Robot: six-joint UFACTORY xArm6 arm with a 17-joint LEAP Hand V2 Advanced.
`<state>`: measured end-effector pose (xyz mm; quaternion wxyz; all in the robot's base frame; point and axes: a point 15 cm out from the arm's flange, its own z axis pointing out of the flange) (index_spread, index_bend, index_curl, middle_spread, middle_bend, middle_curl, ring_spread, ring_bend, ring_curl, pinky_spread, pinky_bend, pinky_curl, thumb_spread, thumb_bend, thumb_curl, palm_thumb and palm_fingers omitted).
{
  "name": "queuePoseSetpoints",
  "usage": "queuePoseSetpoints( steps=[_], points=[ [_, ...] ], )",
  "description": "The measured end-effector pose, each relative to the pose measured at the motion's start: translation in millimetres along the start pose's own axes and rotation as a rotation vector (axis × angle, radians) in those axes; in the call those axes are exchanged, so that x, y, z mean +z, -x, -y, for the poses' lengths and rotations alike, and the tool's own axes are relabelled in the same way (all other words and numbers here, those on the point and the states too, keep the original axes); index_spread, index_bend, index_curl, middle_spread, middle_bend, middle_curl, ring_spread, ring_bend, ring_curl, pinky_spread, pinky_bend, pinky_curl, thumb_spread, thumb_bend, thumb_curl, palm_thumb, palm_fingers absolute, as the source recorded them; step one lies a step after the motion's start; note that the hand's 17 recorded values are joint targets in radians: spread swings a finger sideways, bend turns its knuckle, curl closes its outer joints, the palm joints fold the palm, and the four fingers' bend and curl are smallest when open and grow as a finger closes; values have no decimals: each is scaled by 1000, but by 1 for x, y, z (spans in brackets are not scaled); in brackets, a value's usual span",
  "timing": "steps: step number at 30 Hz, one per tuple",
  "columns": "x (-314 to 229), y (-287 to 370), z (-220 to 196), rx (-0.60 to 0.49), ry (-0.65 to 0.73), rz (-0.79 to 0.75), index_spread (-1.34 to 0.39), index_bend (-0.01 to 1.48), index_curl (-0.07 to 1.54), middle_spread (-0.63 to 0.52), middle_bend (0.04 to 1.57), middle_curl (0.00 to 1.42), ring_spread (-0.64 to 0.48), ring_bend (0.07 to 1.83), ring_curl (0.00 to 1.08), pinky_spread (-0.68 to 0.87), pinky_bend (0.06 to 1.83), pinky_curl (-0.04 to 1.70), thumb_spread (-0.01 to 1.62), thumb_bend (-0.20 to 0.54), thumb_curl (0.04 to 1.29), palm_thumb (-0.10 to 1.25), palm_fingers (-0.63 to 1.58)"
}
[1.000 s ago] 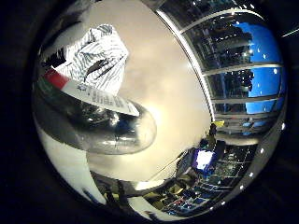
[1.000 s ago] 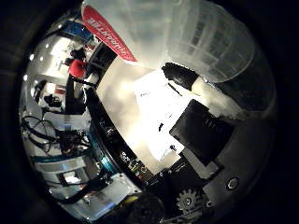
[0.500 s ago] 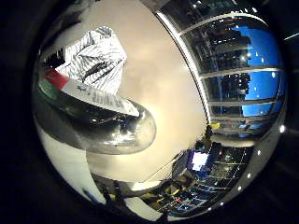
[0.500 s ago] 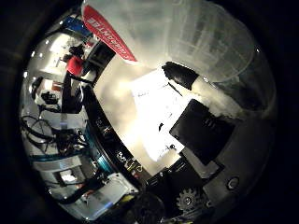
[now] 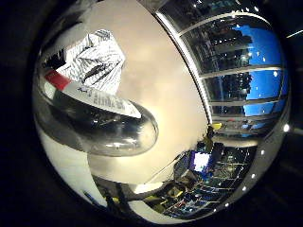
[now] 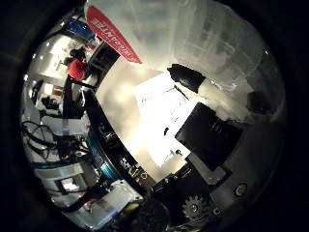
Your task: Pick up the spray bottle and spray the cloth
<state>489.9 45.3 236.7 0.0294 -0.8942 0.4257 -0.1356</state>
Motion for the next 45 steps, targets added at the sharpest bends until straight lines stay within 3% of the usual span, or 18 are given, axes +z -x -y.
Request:
queuePoseSetpoints(
  steps=[7, 20, 37, 45],
  points=[
    [-26, 1, 34, 202, -153, 62, -299, 1006, 1071, -161, 1341, 877, -275, 1306, 954, -99, 1000, 1680, 802, -18, 818, 1051, 1075],
    [-92, -1, 161, 586, -508, 367, -302, 994, 1077, -161, 1342, 878, -273, 1310, 955, -92, 1009, 1665, 807, -16, 828, 1042, 1074],
    [-51, -45, 278, 757, -639, 507, -310, 979, 1093, -157, 1335, 874, -269, 1307, 947, -85, 1023, 1651, 808, -16, 830, 1046, 1076],
    [-11, -20, 289, 785, -594, 562, -310, 971, 1097, -149, 1338, 867, -265, 1312, 935, -81, 1015, 1646, 808, -16, 829, 1046, 1081]
  ],
)
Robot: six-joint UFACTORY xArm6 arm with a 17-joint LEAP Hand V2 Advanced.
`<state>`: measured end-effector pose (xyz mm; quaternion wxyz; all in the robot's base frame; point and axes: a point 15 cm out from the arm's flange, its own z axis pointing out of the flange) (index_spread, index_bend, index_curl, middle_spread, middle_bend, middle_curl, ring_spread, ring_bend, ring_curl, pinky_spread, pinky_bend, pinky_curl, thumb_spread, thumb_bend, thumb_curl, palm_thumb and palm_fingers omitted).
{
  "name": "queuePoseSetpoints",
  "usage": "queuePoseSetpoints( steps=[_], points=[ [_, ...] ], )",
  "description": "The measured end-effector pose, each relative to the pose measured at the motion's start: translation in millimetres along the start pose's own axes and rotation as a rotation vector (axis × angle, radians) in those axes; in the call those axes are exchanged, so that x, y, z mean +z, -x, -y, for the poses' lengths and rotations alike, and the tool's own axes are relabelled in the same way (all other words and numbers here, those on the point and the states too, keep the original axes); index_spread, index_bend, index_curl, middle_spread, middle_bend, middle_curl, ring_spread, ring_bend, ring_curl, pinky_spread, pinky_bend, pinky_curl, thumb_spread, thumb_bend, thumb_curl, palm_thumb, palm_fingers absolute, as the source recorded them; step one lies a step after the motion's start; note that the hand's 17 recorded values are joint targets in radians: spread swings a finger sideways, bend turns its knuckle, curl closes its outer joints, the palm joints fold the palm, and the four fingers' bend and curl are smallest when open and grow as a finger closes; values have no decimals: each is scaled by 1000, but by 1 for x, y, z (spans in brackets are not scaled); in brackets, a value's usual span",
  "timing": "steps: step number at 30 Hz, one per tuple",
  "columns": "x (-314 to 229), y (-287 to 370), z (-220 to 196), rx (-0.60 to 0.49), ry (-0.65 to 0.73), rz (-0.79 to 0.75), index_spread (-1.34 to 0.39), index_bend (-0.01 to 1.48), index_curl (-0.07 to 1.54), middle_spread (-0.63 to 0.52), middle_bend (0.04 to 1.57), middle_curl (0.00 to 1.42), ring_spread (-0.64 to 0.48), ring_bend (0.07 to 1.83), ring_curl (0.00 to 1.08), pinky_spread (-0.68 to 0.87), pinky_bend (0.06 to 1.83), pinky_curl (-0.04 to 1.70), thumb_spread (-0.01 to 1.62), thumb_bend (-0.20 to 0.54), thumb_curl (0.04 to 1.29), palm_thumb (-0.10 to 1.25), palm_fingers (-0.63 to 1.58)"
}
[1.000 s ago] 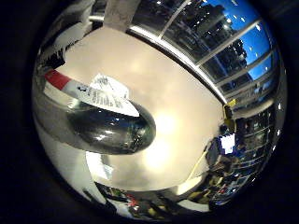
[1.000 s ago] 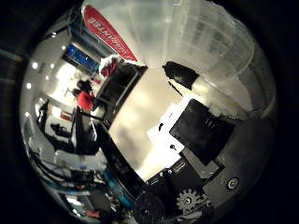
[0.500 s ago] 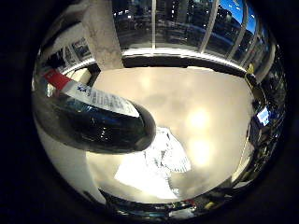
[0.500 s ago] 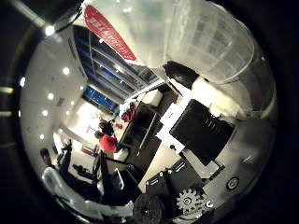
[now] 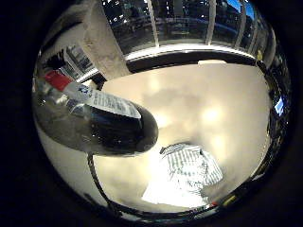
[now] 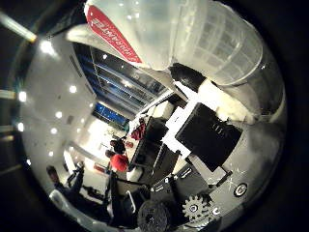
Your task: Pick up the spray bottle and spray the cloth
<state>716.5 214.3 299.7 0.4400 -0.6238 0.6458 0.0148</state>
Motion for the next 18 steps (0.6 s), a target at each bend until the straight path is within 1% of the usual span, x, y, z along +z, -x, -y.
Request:
queuePoseSetpoints(
  steps=[9, 14, 18],
  points=[
    [33, -11, -27, 12, 40, 6, -311, 969, 1101, -146, 1343, 859, -263, 1317, 927, -78, 1014, 1645, 808, -16, 829, 1046, 1081],
    [48, -1, -43, 3, 69, 15, -311, 968, 1102, -145, 1345, 857, -262, 1319, 925, -77, 1015, 1644, 808, -16, 829, 1046, 1080],
    [56, 10, -51, 58, 73, 54, -311, 968, 1103, -145, 1346, 855, -262, 1320, 923, -78, 1015, 1644, 810, -18, 830, 1041, 1080]
  ],
)
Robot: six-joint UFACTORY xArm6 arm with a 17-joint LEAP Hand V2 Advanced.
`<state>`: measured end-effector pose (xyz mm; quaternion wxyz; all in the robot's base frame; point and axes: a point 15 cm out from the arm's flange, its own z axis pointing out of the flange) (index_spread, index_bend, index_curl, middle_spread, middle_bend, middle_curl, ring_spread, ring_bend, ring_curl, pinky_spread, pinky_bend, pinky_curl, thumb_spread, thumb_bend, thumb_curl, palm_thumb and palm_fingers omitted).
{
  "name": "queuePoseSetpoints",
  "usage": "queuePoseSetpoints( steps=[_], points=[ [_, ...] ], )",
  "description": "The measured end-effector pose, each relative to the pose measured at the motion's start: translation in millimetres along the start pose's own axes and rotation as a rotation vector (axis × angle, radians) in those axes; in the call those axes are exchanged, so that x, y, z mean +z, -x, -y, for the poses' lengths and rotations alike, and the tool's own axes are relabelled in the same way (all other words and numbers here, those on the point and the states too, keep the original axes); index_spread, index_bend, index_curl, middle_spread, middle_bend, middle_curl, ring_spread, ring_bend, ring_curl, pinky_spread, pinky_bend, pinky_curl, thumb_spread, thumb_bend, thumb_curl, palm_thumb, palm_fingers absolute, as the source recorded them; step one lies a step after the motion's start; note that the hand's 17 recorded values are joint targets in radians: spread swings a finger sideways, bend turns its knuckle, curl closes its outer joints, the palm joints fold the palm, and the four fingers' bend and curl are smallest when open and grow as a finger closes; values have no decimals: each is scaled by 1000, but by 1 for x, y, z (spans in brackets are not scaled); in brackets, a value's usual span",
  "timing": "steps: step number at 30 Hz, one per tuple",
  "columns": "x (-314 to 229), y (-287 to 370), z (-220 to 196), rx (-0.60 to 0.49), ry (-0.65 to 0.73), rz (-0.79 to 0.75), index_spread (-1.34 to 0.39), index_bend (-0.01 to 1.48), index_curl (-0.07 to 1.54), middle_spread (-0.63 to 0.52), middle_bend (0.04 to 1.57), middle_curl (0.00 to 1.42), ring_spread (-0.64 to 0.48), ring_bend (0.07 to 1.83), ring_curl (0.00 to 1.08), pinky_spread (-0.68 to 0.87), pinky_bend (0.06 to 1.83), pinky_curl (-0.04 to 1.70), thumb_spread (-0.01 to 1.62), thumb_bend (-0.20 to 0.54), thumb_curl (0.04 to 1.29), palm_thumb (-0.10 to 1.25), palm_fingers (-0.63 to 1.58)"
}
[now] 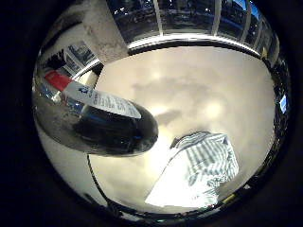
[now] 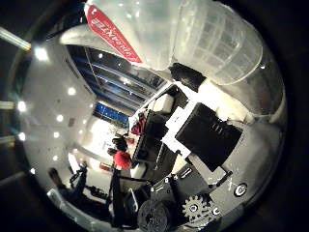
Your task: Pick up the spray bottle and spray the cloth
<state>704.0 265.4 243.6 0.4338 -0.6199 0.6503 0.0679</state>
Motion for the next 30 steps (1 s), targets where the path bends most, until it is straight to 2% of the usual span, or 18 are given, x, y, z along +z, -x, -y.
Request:
queuePoseSetpoints(
  steps=[8, 16, 22, 30],
  points=[
    [13, 24, -12, 97, -7, 157, -312, 968, 1103, -145, 1349, 852, -261, 1322, 920, -91, 1015, 1643, 815, -16, 834, 1042, 1079],
    [18, 32, -16, 116, -10, 321, -312, 968, 1104, -144, 1350, 850, -261, 1323, 918, -101, 1016, 1643, 813, -14, 835, 1047, 1079],
    [22, 17, -21, 121, -3, 427, -312, 968, 1104, -144, 1351, 849, -261, 1324, 917, -98, 1016, 1643, 814, -16, 841, 1051, 1079],
    [29, -20, -35, 133, 32, 485, -312, 968, 1104, -144, 1351, 848, -260, 1325, 917, -93, 1016, 1643, 815, -16, 843, 1051, 1079]
  ],
)
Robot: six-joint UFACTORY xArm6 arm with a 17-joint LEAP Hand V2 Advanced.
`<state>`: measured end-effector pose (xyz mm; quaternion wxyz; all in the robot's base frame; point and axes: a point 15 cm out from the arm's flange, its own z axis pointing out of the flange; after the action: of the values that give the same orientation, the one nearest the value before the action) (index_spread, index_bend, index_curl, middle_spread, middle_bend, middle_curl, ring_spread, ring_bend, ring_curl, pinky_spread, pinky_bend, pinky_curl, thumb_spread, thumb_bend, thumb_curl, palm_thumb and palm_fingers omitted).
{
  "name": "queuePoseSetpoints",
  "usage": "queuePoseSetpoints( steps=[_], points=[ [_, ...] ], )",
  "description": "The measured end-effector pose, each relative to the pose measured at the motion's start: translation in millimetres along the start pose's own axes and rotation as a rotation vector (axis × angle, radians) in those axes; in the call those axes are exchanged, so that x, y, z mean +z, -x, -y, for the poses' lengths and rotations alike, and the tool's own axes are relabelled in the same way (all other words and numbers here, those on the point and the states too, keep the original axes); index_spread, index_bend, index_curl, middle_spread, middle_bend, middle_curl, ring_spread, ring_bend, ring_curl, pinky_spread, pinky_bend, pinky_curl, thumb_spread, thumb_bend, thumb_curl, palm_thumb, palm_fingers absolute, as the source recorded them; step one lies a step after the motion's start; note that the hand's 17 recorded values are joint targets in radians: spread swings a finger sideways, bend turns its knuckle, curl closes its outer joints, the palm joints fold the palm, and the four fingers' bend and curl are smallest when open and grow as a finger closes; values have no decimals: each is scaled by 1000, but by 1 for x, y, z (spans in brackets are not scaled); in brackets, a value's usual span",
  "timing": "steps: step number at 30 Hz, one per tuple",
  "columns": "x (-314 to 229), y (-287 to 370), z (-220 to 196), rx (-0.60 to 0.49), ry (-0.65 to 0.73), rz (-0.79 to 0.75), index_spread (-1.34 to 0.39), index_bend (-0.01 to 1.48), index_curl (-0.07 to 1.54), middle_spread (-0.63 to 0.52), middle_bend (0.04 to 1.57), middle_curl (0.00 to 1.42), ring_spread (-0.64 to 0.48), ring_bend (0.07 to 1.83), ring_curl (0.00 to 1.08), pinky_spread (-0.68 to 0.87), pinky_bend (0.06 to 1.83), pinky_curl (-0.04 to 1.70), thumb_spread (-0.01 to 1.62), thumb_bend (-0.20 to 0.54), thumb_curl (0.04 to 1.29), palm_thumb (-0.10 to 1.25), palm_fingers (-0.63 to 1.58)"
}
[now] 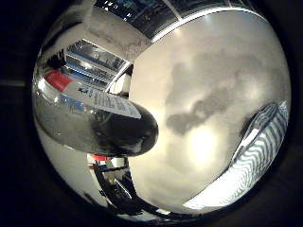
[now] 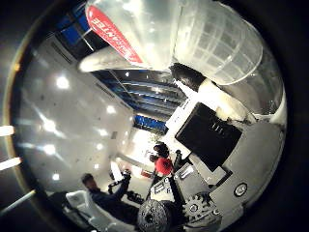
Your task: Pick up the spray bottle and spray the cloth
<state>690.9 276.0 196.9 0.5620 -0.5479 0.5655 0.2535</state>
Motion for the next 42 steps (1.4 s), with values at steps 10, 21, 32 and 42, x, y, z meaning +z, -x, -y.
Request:
queuePoseSetpoints(
  steps=[10, 21, 32, 42],
  points=[
    [2, -17, -20, -3, 70, 15, -313, 964, 1105, -144, 1354, 848, -262, 1324, 919, -87, 1019, 1643, 821, -18, 836, 1028, 1075],
    [5, -25, -37, -147, 138, -12, -316, 960, 1108, -143, 1349, 847, -264, 1312, 929, -101, 1024, 1620, 832, -17, 832, 1016, 1077],
    [14, -29, -51, -196, 177, -17, -317, 956, 1109, -143, 1334, 845, -259, 1288, 918, -113, 1006, 1563, 852, -19, 817, 1006, 1076],
    [20, -35, -64, -229, 203, -18, -319, 877, 1093, -149, 1259, 821, -230, 1280, 842, -154, 996, 1374, 938, -21, 751, 1002, 1114]
  ],
)
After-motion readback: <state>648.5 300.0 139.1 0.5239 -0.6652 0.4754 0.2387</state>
